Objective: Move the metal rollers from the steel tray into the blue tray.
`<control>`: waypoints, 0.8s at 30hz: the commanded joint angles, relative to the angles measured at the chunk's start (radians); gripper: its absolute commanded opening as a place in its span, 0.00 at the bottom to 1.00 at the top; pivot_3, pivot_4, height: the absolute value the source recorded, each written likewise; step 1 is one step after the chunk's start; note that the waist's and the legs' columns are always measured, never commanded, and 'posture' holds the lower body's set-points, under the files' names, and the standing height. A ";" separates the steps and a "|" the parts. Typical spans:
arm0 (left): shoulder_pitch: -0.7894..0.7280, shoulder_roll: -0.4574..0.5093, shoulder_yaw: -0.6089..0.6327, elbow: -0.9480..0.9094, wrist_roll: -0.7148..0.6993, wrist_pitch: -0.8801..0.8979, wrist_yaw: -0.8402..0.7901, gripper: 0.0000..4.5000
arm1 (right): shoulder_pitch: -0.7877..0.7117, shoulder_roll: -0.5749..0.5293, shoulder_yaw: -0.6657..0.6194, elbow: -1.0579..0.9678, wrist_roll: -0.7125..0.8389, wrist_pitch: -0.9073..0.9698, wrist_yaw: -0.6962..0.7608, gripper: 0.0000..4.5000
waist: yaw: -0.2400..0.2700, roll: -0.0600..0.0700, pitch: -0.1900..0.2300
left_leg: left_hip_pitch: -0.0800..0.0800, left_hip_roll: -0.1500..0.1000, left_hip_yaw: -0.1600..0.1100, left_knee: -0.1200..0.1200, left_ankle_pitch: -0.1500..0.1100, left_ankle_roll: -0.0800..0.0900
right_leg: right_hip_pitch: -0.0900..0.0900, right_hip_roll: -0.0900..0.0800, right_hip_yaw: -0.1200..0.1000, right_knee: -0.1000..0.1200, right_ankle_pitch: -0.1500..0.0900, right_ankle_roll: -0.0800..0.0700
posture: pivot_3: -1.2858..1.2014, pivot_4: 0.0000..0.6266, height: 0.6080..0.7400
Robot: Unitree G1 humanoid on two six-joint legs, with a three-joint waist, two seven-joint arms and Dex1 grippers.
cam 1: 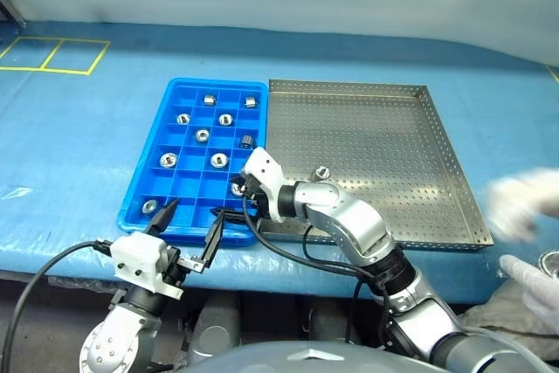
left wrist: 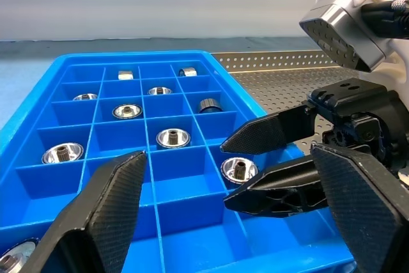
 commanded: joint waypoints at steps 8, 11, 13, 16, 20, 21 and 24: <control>-0.004 0.001 -0.003 -0.024 -0.011 0.000 0.002 1.00 | 0.008 0.007 0.008 -0.028 0.013 0.003 0.006 0.94 | -0.001 0.000 0.000 | 0.000 0.000 0.000 0.000 0.000 0.000 | 0.000 0.000 0.000 0.000 0.000 0.000 | 0.63 0.24 1.00; -0.005 0.001 -0.003 -0.024 -0.011 0.000 0.002 1.00 | 0.009 0.007 0.008 -0.029 0.013 0.003 0.004 0.94 | -0.001 0.000 0.000 | 0.000 0.000 0.000 0.000 0.000 0.000 | 0.000 0.000 0.000 0.000 0.000 0.000 | 0.63 0.24 1.00; -0.008 0.001 -0.001 -0.024 -0.012 0.002 0.003 1.00 | 0.011 0.007 0.008 -0.031 0.013 0.004 0.003 0.94 | -0.001 0.000 0.000 | 0.000 0.000 0.000 0.000 0.000 0.000 | 0.000 0.000 0.000 0.000 0.000 0.000 | 0.63 0.24 1.00; -0.010 0.001 -0.003 -0.025 -0.011 0.005 0.003 1.00 | 0.014 0.005 0.010 -0.036 0.013 0.006 0.003 0.94 | -0.001 0.000 0.000 | 0.000 0.000 0.000 0.000 0.000 0.000 | 0.000 0.000 0.000 0.000 0.000 0.000 | 0.62 0.24 1.00; -0.011 0.001 -0.004 -0.027 -0.012 0.009 0.002 1.00 | 0.017 0.007 0.011 -0.039 0.015 0.008 0.003 0.94 | -0.001 0.000 0.000 | 0.000 0.000 0.000 0.000 0.000 0.000 | 0.000 0.000 0.000 0.000 0.000 0.000 | 0.62 0.24 1.00; -0.012 0.001 -0.003 -0.028 -0.013 0.011 0.001 1.00 | 0.017 0.008 0.012 -0.040 0.015 0.009 0.002 0.94 | -0.001 0.000 0.000 | 0.000 0.000 0.000 0.000 0.000 0.000 | 0.000 0.000 0.000 0.000 0.000 0.000 | 0.63 0.24 1.00; -0.012 0.003 0.003 -0.031 -0.016 0.011 -0.001 1.00 | 0.018 0.018 0.004 -0.053 0.030 -0.006 0.011 0.94 | -0.001 0.000 0.000 | 0.000 0.000 0.000 0.000 0.000 0.000 | 0.000 0.000 0.000 0.000 0.000 0.000 | 0.63 0.24 1.00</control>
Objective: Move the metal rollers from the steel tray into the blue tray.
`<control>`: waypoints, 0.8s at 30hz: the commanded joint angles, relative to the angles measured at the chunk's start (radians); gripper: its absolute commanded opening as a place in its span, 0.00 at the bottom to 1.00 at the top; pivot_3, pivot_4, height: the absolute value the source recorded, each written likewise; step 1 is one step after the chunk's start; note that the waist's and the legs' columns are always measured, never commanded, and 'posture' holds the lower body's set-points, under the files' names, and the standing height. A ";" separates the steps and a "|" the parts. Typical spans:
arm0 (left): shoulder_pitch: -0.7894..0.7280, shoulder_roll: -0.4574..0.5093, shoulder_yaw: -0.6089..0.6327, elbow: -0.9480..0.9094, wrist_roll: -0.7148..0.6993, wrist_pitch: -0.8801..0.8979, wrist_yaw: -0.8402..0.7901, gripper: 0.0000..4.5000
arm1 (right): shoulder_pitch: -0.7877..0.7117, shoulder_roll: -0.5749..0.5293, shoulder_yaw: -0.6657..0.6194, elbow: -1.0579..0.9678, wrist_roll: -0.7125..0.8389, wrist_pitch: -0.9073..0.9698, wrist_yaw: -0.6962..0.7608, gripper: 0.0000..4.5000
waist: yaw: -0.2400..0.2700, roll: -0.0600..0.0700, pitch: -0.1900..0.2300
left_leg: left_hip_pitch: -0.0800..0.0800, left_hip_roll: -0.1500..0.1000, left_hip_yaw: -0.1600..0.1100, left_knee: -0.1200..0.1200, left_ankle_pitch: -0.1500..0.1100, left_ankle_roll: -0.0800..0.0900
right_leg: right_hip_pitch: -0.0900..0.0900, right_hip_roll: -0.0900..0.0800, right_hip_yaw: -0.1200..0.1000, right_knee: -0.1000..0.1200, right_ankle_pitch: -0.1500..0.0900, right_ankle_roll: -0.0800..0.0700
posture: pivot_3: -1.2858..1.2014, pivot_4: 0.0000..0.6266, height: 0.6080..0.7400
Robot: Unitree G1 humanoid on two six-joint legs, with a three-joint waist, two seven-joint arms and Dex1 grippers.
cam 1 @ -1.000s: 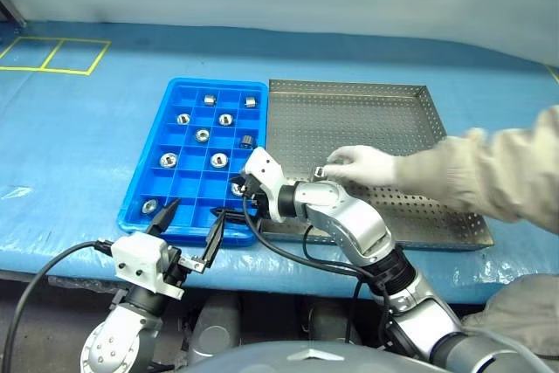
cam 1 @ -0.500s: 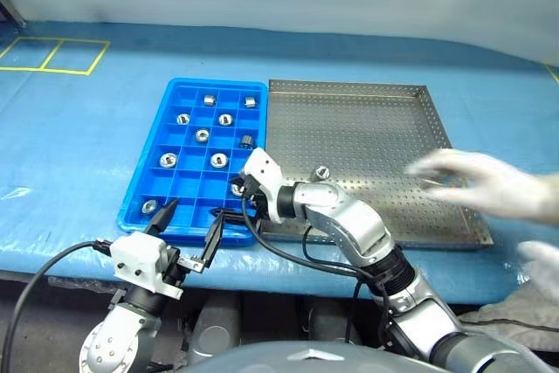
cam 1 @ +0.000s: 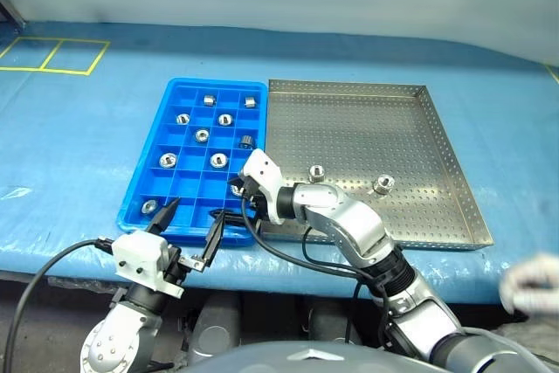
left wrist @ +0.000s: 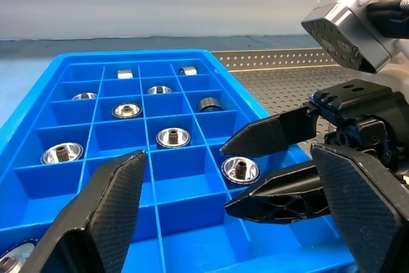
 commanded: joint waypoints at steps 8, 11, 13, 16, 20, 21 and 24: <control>-0.019 0.019 0.033 -0.043 -0.054 -0.001 -0.013 1.00 | -0.046 0.097 -0.178 -0.078 0.165 -0.028 0.008 0.94 | -0.010 0.000 0.000 | 0.000 0.000 0.000 0.001 0.000 0.000 | 0.000 0.000 0.000 0.000 0.000 0.000 | 0.62 0.24 1.00; -0.045 0.028 0.023 -0.042 -0.062 0.015 -0.018 1.00 | -0.066 0.113 -0.234 -0.066 0.138 -0.069 -0.062 0.94 | -0.023 0.000 0.000 | 0.000 0.000 0.000 0.001 0.000 0.000 | 0.000 0.000 0.000 0.001 0.000 0.000 | 0.61 0.24 1.00; -0.067 0.032 0.010 -0.036 -0.063 0.028 -0.026 1.00 | -0.075 0.116 -0.258 -0.051 0.086 -0.095 -0.143 0.94 | -0.025 0.000 0.000 | 0.000 0.000 0.000 0.001 0.000 0.000 | 0.001 0.000 0.000 0.001 0.000 0.000 | 0.60 0.24 1.00; -0.095 0.041 -0.004 -0.025 -0.069 0.042 -0.042 1.00 | -0.077 0.115 -0.271 -0.038 0.027 -0.113 -0.237 0.94 | -0.032 0.000 0.000 | 0.000 0.000 0.000 0.001 0.000 0.000 | 0.000 0.000 0.000 0.001 0.000 0.000 | 0.58 0.24 1.00; -0.149 0.059 -0.016 -0.004 -0.082 0.069 -0.064 1.00 | -0.051 0.100 -0.286 -0.027 -0.047 -0.110 -0.341 0.94 | -0.048 0.001 0.000 | 0.000 0.000 0.000 0.000 0.000 0.000 | 0.000 0.000 0.000 0.001 0.000 0.000 | 0.56 0.24 1.00; -0.158 0.063 -0.017 0.000 -0.084 0.073 -0.068 1.00 | -0.044 0.093 -0.282 -0.026 -0.064 -0.110 -0.356 0.94 | -0.053 0.001 0.000 | 0.000 0.000 0.000 0.000 0.000 0.000 | 0.000 0.000 0.000 0.001 0.000 0.000 | 0.56 0.24 1.00; -0.194 0.072 -0.023 0.015 -0.096 0.091 -0.082 1.00 | -0.001 0.084 -0.294 -0.027 -0.081 -0.069 -0.397 0.94 | -0.070 0.001 -0.001 | 0.000 0.000 0.001 0.001 0.000 0.000 | 0.001 0.000 0.001 0.001 0.001 0.000 | 0.55 0.24 1.00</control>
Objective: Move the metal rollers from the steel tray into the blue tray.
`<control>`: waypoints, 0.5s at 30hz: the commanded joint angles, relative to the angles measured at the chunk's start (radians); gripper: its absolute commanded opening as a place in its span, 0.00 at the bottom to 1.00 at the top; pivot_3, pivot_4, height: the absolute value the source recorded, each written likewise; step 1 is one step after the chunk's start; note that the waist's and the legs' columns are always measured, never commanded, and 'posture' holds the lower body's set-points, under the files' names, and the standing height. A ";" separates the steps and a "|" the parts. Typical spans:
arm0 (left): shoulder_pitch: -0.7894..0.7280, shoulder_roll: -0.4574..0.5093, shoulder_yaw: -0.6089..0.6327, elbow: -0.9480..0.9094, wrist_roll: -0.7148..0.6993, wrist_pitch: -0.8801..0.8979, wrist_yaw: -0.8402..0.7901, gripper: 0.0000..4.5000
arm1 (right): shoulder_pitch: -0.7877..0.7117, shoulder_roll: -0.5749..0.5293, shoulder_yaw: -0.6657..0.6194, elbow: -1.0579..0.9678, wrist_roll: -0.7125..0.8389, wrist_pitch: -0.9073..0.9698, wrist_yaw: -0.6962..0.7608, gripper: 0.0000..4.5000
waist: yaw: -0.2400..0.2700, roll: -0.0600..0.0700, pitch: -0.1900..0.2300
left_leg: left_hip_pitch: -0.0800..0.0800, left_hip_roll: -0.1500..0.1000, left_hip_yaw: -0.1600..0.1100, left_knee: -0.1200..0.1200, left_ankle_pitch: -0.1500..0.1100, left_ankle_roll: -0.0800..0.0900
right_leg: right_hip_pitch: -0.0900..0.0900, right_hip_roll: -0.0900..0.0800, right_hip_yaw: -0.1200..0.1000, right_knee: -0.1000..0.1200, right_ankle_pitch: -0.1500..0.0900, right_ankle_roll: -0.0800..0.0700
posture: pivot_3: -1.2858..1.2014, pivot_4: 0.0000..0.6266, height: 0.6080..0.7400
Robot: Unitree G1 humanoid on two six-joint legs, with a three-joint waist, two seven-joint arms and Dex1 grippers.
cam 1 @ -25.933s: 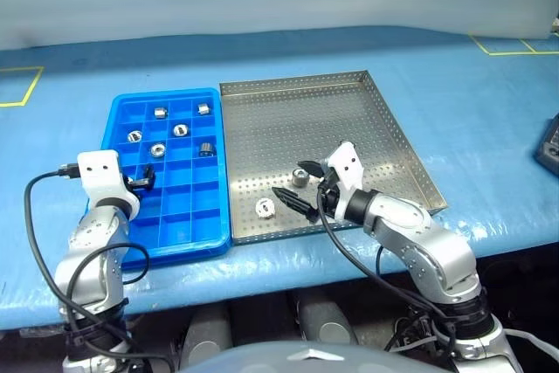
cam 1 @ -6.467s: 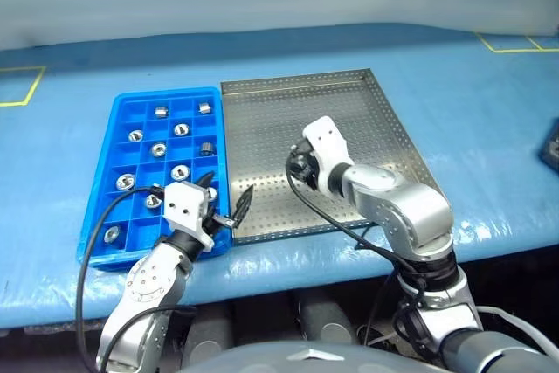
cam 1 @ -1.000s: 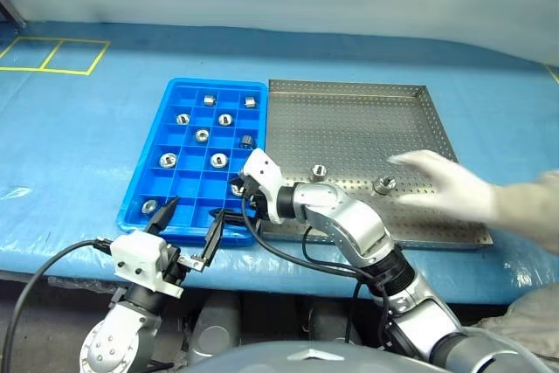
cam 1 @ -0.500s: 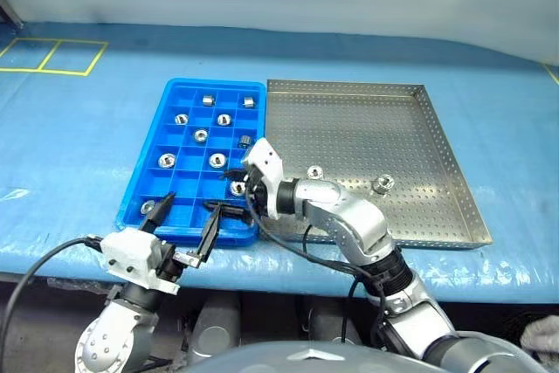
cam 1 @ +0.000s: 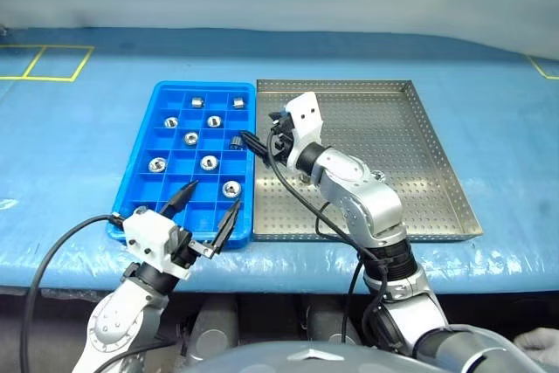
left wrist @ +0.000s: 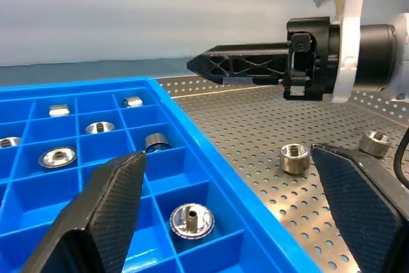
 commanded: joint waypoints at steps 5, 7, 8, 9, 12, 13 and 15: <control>-0.054 0.017 -0.010 0.013 -0.030 0.026 -0.030 1.00 | 0.100 -0.020 -0.003 -0.023 -0.037 0.088 -0.067 0.94 | -0.036 0.000 0.000 | 0.000 0.000 0.000 0.000 0.000 0.000 | 0.000 0.000 0.000 0.001 0.000 0.000 | 0.53 0.24 1.00; -0.061 0.017 -0.009 0.016 -0.033 0.031 -0.035 1.00 | 0.121 -0.018 -0.006 -0.028 -0.034 0.102 -0.069 0.94 | -0.048 0.000 0.000 | 0.001 0.000 0.000 0.000 0.000 0.000 | 0.000 0.000 0.000 0.001 0.000 0.000 | 0.53 0.24 1.00; -0.062 0.018 -0.008 0.017 -0.034 0.032 -0.037 1.00 | 0.129 -0.018 -0.005 -0.029 -0.037 0.105 -0.071 0.94 | -0.054 0.000 0.000 | 0.001 0.000 0.000 0.000 0.000 0.000 | 0.000 0.000 0.000 0.001 0.000 0.000 | 0.53 0.24 1.00; -0.065 0.018 -0.009 0.020 -0.036 0.032 -0.039 1.00 | 0.144 -0.020 -0.001 -0.025 -0.041 0.106 -0.071 0.94 | -0.058 0.000 0.000 | 0.001 0.000 0.000 0.000 0.000 0.000 | 0.000 0.000 0.000 0.002 0.000 0.000 | 0.53 0.24 1.00; -0.079 0.019 -0.013 0.029 -0.038 0.034 -0.045 1.00 | 0.171 -0.019 0.003 -0.003 -0.043 0.104 -0.066 0.94 | -0.070 0.000 0.000 | 0.001 0.000 0.000 0.000 0.000 0.000 | 0.001 0.000 0.000 0.002 0.000 0.000 | 0.52 0.24 1.00; -0.082 0.019 -0.013 0.030 -0.038 0.035 -0.047 1.00 | 0.172 -0.024 0.010 0.002 -0.048 0.100 -0.064 0.94 | -0.072 0.000 0.000 | 0.001 0.000 0.000 0.000 0.000 0.000 | 0.001 0.000 0.000 0.002 0.000 0.000 | 0.52 0.24 1.00; -0.089 0.017 -0.012 0.034 -0.039 0.036 -0.049 1.00 | 0.179 -0.015 0.004 0.025 -0.042 0.095 -0.063 0.94 | -0.076 0.000 0.000 | 0.001 0.000 0.000 0.001 0.000 0.000 | 0.001 0.000 0.001 0.002 0.000 0.001 | 0.52 0.24 1.00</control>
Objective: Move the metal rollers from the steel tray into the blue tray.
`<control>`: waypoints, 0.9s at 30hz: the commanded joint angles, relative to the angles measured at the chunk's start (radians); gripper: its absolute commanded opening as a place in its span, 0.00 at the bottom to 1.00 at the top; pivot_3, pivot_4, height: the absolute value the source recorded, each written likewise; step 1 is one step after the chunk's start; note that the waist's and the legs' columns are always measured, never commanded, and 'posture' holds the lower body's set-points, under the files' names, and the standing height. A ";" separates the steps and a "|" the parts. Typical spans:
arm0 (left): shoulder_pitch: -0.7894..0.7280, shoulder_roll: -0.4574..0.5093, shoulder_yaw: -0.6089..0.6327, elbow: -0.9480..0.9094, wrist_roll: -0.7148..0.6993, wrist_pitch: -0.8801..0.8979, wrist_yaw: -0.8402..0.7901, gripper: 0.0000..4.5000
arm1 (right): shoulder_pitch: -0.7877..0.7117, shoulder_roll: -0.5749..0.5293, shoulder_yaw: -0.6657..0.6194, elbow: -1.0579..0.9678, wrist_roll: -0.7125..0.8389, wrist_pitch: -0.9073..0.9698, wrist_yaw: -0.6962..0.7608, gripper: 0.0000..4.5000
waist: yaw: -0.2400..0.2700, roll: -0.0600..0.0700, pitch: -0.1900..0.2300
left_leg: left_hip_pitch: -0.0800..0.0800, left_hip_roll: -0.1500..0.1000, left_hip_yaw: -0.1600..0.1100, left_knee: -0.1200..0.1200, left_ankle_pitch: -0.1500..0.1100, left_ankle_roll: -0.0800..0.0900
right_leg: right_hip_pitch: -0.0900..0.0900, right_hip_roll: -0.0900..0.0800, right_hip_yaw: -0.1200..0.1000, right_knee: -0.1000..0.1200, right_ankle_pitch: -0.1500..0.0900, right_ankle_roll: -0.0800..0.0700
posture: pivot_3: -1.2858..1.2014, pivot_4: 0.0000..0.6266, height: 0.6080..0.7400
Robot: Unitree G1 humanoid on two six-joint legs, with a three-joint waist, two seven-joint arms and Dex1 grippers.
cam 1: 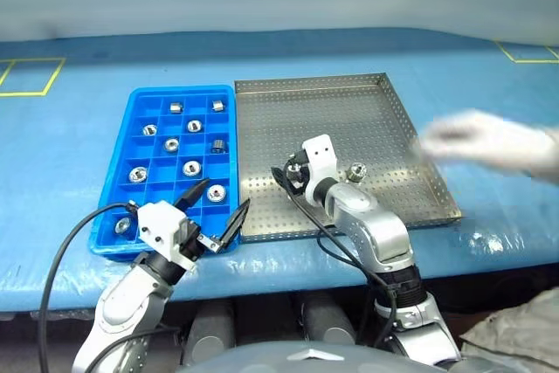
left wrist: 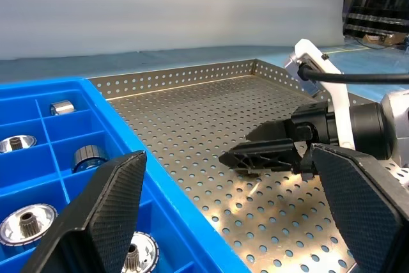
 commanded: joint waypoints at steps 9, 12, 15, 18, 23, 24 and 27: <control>-0.008 0.003 -0.001 -0.009 -0.011 -0.006 -0.008 1.00 | 0.004 0.026 -0.001 0.078 -0.013 -0.044 0.010 0.38 | -0.008 -0.001 -0.001 | 0.003 0.000 0.000 0.000 0.000 0.000 | 0.003 0.000 0.000 0.000 0.000 0.000 | 0.53 0.24 1.00; -0.001 0.004 0.003 -0.013 -0.011 -0.007 -0.006 1.00 | 0.001 0.030 0.000 0.082 -0.014 -0.044 0.016 0.38 | -0.008 -0.001 -0.001 | 0.007 0.000 0.000 0.000 0.000 0.000 | 0.007 0.000 0.000 0.000 0.000 0.000 | 0.53 0.24 1.00; 0.008 0.003 0.005 -0.017 -0.009 -0.011 -0.002 1.00 | 0.000 0.029 0.005 0.082 -0.016 -0.042 0.023 0.38 | -0.008 -0.001 -0.001 | 0.012 0.000 0.000 -0.001 0.000 0.000 | 0.012 0.000 0.000 -0.001 -0.001 -0.001 | 0.54 0.24 1.00; 0.014 0.001 0.005 -0.019 -0.007 -0.014 0.001 1.00 | -0.004 0.025 0.012 0.082 -0.019 -0.041 0.031 0.38 | -0.008 -0.001 -0.001 | 0.013 0.000 0.000 -0.001 0.000 0.000 | 0.012 0.000 0.000 -0.001 -0.001 -0.001 | 0.54 0.24 1.00; 0.019 -0.002 0.003 -0.020 -0.005 -0.018 0.003 1.00 | -0.008 0.025 0.018 0.084 -0.024 -0.040 0.038 0.38 | -0.008 -0.001 -0.001 | 0.013 0.000 0.000 -0.001 0.000 0.000 | 0.012 0.000 0.000 -0.001 -0.001 -0.001 | 0.54 0.24 1.00; 0.019 -0.003 0.003 -0.020 -0.005 -0.019 0.004 1.00 | -0.008 0.025 0.019 0.084 -0.025 -0.040 0.040 0.38 | -0.008 -0.001 -0.001 | 0.013 0.000 0.000 -0.001 0.000 0.000 | 0.012 0.000 0.000 -0.001 -0.001 -0.001 | 0.54 0.24 1.00; 0.020 -0.005 0.003 -0.019 -0.004 -0.021 0.005 1.00 | -0.009 0.025 0.021 0.082 -0.029 -0.036 0.044 0.38 | -0.008 -0.001 -0.001 | 0.013 0.000 0.000 -0.001 0.000 0.000 | 0.012 0.000 0.000 -0.001 -0.001 -0.001 | 0.54 0.24 1.00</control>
